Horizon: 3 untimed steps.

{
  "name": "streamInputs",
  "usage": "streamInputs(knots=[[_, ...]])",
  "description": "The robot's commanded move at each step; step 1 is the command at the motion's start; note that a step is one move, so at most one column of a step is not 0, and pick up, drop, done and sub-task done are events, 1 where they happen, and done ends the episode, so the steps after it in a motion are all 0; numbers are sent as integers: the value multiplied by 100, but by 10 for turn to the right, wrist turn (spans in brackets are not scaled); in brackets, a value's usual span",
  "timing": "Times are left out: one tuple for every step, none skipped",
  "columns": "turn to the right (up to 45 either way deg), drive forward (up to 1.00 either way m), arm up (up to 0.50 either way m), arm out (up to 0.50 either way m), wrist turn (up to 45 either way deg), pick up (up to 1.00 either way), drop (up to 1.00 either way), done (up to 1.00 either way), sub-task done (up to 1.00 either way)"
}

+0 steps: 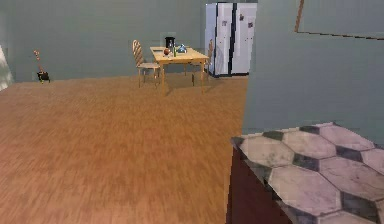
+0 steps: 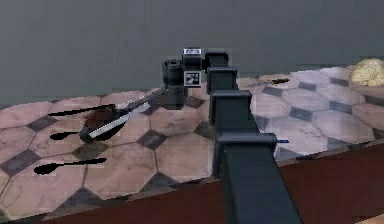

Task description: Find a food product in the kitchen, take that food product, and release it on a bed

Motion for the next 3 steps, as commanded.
streamInputs(knots=[[0,0,0,0,-450,0,0,0,0],[0,0,0,0,-60,0,0,0,0],[0,0,0,-26,0,0,0,0,0]])
